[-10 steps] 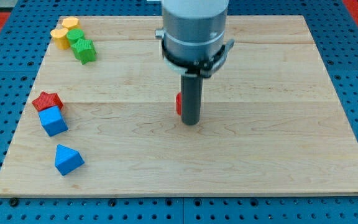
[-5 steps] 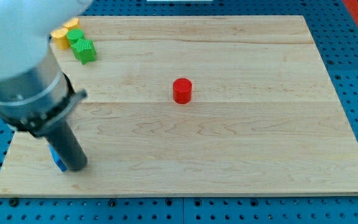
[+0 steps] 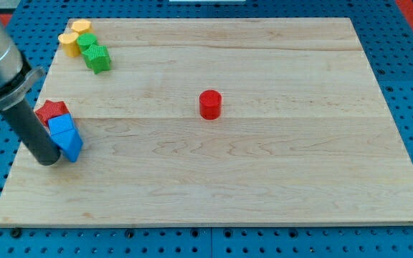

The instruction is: Move the blue triangle towards the red circle

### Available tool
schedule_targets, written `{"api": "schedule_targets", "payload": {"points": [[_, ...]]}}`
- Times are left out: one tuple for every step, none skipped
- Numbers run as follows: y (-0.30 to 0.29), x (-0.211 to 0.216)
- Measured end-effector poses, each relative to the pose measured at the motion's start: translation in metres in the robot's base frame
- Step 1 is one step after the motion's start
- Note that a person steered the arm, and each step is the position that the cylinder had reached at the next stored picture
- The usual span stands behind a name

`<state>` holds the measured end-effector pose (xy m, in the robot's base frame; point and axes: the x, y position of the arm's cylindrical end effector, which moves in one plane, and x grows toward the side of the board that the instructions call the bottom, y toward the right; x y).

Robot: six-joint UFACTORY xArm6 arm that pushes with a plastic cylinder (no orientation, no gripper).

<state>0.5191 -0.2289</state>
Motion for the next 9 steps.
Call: {"api": "schedule_targets", "payload": {"points": [[0.056, -0.024], [0.120, -0.057], [0.094, -0.054], [0.044, -0.060], [0.107, -0.080], [0.190, -0.068], [0.110, 0.023], [-0.047, 0.015], [-0.076, -0.045]]}}
